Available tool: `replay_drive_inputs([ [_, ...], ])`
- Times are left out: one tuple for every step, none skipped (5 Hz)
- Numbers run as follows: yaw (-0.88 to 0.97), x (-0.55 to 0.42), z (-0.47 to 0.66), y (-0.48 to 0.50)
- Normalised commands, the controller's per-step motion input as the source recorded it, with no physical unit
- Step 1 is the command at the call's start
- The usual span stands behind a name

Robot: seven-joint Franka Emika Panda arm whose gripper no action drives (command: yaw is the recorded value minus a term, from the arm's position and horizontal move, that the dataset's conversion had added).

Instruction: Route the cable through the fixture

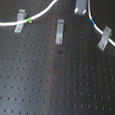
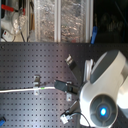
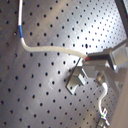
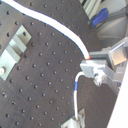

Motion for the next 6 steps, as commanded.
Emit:
replay_drive_inputs([
  [0.41, 0.03, 0.21, 0.288],
  [0.25, -0.046, 0.2, 0.215],
  [0.0, -0.299, 0.37, 0.189],
  [-0.39, -0.117, 0.3, 0.378],
  [-0.57, -0.125, 0.28, 0.379],
  [-0.56, -0.138, 0.26, 0.375],
])
